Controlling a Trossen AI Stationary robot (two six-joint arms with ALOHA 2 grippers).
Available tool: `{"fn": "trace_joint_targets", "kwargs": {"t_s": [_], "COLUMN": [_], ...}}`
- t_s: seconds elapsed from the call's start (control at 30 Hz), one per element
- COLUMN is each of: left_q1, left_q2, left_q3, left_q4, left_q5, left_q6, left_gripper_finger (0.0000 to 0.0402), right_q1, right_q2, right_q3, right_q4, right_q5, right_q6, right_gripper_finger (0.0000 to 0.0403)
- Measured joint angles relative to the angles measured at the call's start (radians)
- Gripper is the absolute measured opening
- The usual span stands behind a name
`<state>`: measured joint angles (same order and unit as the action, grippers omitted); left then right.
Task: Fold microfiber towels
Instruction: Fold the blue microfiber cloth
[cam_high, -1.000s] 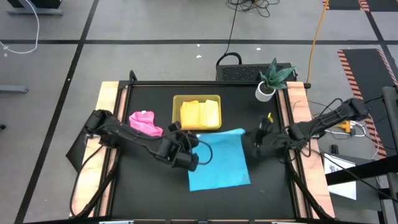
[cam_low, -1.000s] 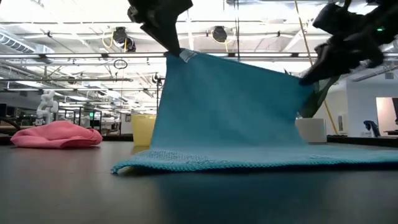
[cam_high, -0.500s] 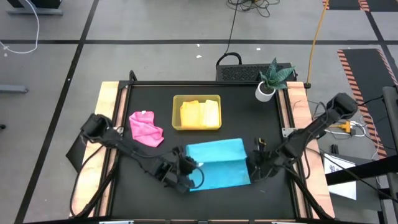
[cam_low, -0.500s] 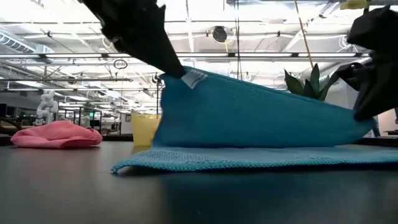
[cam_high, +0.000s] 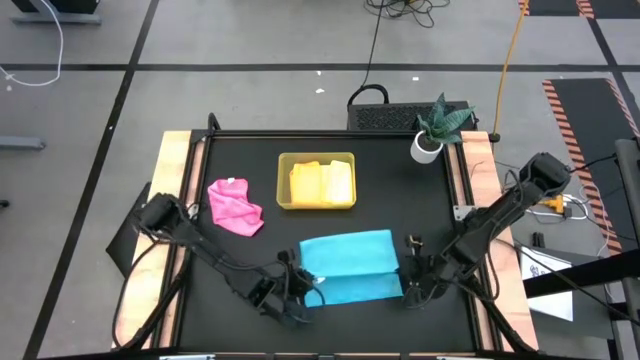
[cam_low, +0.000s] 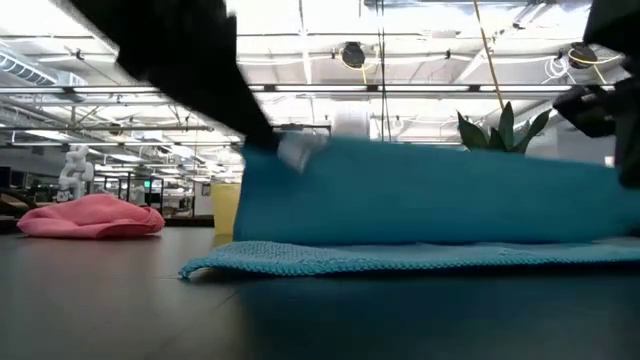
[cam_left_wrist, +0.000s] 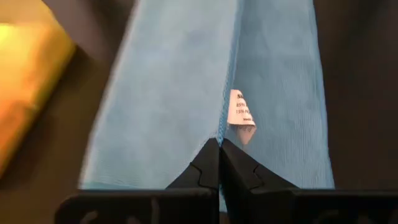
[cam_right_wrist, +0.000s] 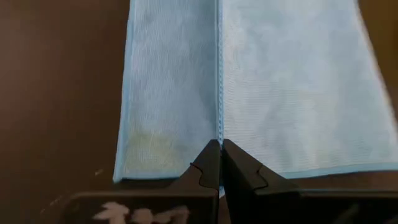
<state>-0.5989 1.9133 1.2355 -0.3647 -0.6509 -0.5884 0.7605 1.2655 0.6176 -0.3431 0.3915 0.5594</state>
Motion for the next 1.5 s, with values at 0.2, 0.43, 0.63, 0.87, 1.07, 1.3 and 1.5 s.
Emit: {"fn": "trace_joint_targets", "kwargs": {"t_s": [0.2,0.43,0.63,0.87,1.07,1.3,1.5], "left_q1": [0.003,-0.003,-0.032,-0.045,-0.043,-0.046,-0.059], "left_q2": [0.055,0.009,-0.016,0.016,0.042,0.036,0.029], "left_q3": [0.0,0.001,0.003,0.002,0.003,0.005,0.042], "left_q4": [0.022,0.013,0.024,0.036,0.034,0.02,0.014], "left_q5": [0.099,0.068,0.1,0.117,0.146,0.14,0.183], "left_q6": [-0.015,0.023,0.065,0.037,0.031,0.043,0.12], "left_gripper_finger": [0.0005,0.0005,0.0005,0.0005,0.0005,0.0005,0.0005], "right_q1": [0.0,0.001,0.021,0.047,0.045,0.044,0.046], "right_q2": [0.046,-0.009,-0.038,0.048,0.112,0.084,0.014], "right_q3": [0.0,0.0,0.0,0.0,0.001,0.0,0.0], "right_q4": [0.037,0.033,0.037,0.094,0.129,0.186,0.19], "right_q5": [-0.076,-0.062,-0.057,-0.1,-0.131,-0.162,-0.164], "right_q6": [0.002,-0.009,0.038,0.057,0.055,0.004,0.026], "right_gripper_finger": [0.0,0.0,0.0,0.0,0.0,0.0,0.0]}}
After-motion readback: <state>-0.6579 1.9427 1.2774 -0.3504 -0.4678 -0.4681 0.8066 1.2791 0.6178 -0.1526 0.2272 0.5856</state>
